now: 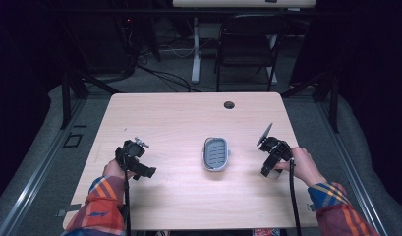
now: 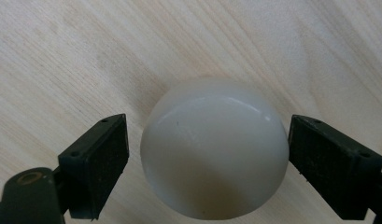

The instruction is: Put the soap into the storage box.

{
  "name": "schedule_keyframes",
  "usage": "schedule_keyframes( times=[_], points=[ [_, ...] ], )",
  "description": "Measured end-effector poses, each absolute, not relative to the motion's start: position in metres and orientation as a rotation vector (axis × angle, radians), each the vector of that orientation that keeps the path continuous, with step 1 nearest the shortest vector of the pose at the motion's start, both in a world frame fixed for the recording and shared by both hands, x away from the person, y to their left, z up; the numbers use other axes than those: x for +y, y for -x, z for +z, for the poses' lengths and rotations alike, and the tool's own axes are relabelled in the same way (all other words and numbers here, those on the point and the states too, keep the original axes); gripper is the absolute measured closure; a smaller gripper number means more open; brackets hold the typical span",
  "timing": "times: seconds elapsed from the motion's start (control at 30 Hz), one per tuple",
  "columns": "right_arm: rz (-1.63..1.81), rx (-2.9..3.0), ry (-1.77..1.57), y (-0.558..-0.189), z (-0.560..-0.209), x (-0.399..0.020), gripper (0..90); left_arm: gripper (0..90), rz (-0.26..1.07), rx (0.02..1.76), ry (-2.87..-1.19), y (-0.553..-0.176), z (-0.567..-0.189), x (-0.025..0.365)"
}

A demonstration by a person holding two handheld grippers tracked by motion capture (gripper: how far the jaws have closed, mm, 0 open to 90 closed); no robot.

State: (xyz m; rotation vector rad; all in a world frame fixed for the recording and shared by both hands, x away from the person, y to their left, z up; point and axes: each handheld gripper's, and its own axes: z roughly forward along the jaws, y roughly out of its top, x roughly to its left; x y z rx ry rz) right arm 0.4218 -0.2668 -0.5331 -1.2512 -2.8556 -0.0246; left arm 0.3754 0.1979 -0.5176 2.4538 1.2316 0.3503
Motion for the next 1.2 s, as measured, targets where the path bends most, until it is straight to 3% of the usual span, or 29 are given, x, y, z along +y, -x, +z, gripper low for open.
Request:
schedule_keyframes(
  times=[0.63, 1.2],
  points=[
    [0.007, -2.851, 1.258, -0.4231, -0.5376, -0.2673, 23.0, 0.1, 0.346, 1.231, -2.455, -0.3758, -0.5177, 0.1980],
    [-0.015, -2.867, 1.273, -0.4204, -0.5348, -0.2649, 23.8, 0.1, 0.345, 1.233, -2.452, -0.3760, -0.5180, 0.1983]
  ],
)
